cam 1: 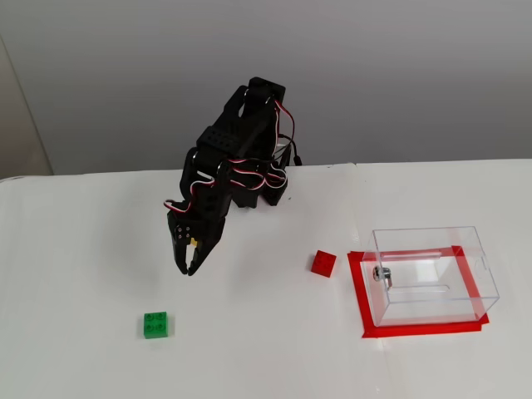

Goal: Pick the green lego brick and place it into the transparent box

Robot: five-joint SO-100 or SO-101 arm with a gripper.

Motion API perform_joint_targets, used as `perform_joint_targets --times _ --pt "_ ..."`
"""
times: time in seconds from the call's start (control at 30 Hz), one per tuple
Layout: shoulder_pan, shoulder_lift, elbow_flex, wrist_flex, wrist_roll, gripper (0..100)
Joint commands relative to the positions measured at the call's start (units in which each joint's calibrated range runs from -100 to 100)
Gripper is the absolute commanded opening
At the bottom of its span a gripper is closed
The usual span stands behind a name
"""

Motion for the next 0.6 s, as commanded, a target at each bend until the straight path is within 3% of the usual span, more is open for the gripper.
perform_joint_targets --times 0.0,0.57 --pt "0.3 1.7 -2.9 -0.5 1.0 2" --pt "5.6 18.7 -17.6 -0.5 0.9 4"
